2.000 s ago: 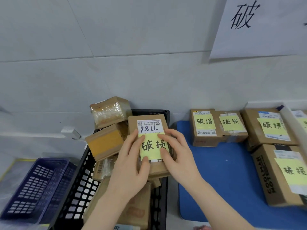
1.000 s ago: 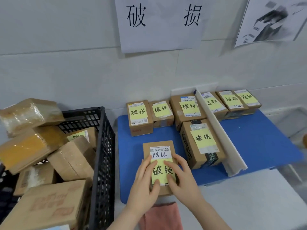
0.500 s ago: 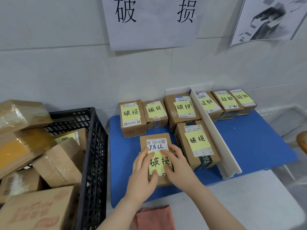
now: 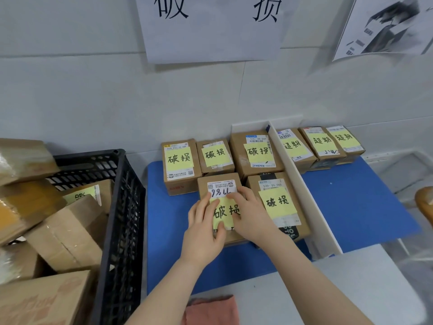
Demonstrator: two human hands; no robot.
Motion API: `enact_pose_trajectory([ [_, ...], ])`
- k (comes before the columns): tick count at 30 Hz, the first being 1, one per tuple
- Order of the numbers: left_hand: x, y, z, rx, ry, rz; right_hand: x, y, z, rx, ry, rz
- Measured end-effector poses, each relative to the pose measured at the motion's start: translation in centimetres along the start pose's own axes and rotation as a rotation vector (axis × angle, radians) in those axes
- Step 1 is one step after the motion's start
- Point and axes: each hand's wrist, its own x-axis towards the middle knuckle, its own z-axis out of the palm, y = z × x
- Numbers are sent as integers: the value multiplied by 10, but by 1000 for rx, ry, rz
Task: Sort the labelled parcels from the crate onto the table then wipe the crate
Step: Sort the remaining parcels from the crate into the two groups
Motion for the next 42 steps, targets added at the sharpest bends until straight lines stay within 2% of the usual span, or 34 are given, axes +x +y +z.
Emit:
enact_pose_trajectory([
  [11, 11, 1, 6, 27, 21, 4, 13, 3, -7, -4, -3, -9],
  [22, 6, 4, -1, 55, -89, 18, 5, -7, -8, -71, -22, 46],
  [32, 8, 15, -8, 91, -135, -29, -2, -4, -6, -52, 35, 29],
  [35, -8, 32, -26, 23, -55, -112, -7, -11, -3, 6, 183, -11],
  [38, -46, 47, -51, -100, 77, -189, -23, -38, 8, 136, 369, -145],
  [42, -115, 41, -83, -184, 183, -220, -49, -80, 44, 278, 289, -327],
])
